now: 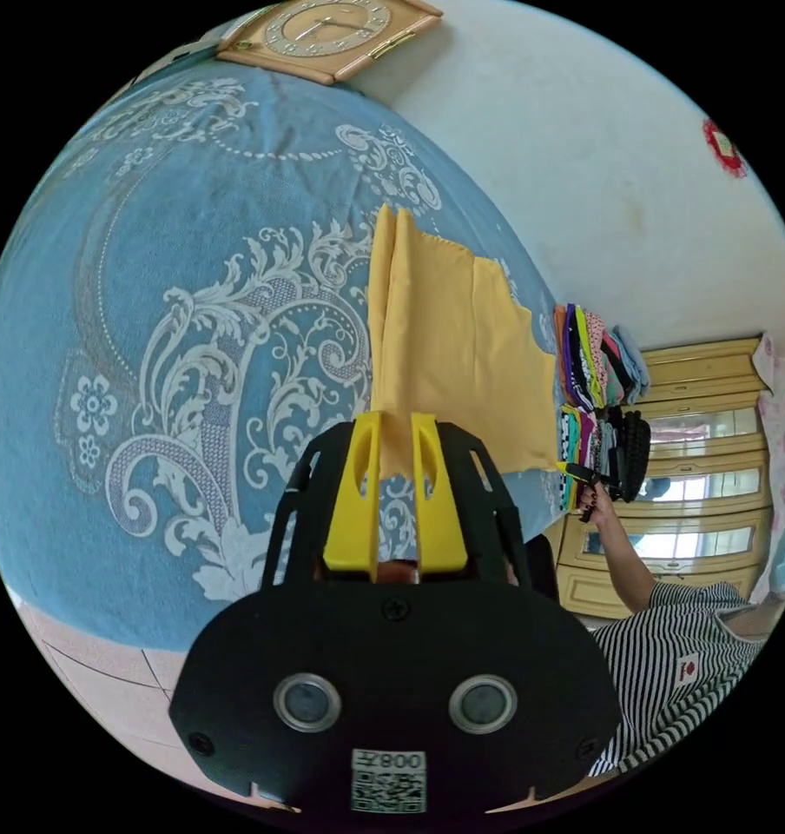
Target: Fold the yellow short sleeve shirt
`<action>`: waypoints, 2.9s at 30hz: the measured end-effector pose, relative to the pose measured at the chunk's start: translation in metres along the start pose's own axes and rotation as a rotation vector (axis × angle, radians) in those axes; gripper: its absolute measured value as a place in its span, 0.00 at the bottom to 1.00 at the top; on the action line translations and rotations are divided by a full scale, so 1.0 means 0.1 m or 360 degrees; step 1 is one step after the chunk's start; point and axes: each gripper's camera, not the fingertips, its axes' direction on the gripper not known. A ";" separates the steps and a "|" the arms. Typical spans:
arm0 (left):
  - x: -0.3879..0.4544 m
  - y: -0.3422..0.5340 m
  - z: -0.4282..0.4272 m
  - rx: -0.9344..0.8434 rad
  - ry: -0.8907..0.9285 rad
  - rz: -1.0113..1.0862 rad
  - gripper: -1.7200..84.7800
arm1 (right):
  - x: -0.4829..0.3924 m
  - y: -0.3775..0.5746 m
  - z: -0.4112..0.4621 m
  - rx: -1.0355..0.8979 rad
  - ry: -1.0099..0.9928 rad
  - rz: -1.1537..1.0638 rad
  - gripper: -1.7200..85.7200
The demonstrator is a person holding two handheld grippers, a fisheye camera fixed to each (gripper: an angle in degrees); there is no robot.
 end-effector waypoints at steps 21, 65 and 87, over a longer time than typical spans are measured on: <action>-0.07 0.34 0.72 -0.0059 -0.0002 0.0148 0.04 | -0.17 0.55 0.03 0.0029 -0.0010 -0.0210 0.03; 3.28 2.03 6.90 -0.0720 -0.0250 0.1877 0.12 | -0.24 0.73 0.22 0.0156 -0.0341 -0.0077 0.03; 3.28 2.46 8.26 -0.0713 -0.0415 0.1755 0.03 | -1.13 -1.45 -0.12 0.0420 0.0129 0.0069 0.12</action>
